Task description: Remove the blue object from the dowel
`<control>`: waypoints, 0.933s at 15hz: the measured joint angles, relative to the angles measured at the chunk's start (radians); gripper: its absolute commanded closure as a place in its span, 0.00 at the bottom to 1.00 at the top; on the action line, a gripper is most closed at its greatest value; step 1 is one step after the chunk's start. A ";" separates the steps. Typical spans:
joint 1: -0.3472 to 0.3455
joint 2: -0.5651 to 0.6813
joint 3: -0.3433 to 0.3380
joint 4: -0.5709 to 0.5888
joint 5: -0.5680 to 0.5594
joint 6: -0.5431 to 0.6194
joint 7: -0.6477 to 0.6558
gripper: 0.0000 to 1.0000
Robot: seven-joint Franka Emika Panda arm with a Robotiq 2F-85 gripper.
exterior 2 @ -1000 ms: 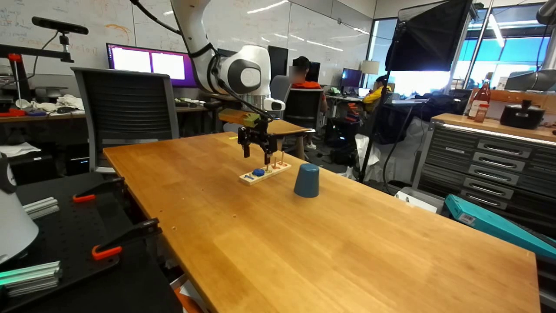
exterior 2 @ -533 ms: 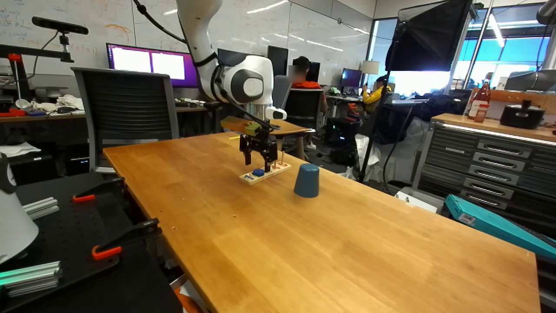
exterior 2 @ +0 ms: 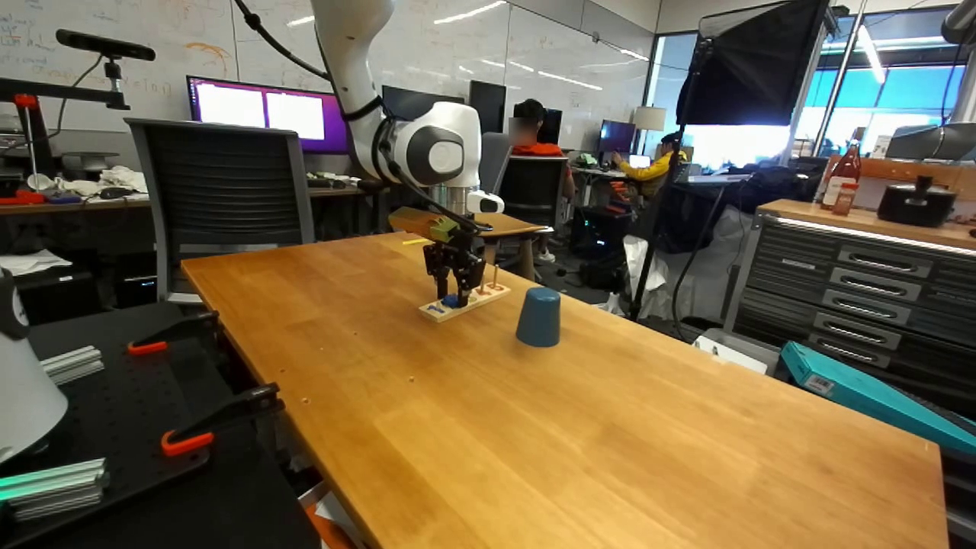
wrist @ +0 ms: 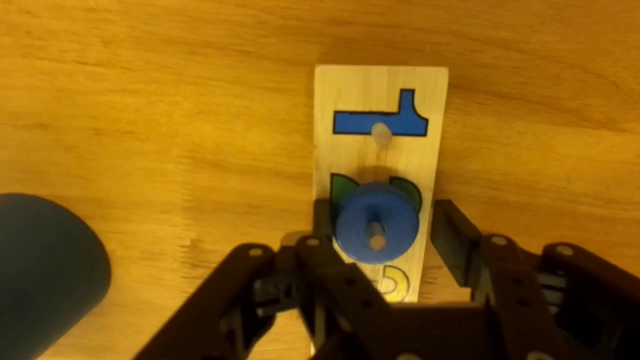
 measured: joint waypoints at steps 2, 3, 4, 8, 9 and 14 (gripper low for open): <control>0.000 0.003 0.000 0.000 0.001 0.000 0.000 0.00; 0.000 0.004 0.001 0.000 0.003 0.000 0.000 0.00; 0.000 0.005 0.001 0.000 0.006 0.000 0.000 0.00; 0.000 0.006 0.009 0.000 0.035 -0.001 0.000 0.22; 0.000 0.006 0.012 0.000 0.043 -0.001 0.000 0.25; -0.006 0.006 0.018 0.003 0.061 -0.001 -0.001 0.62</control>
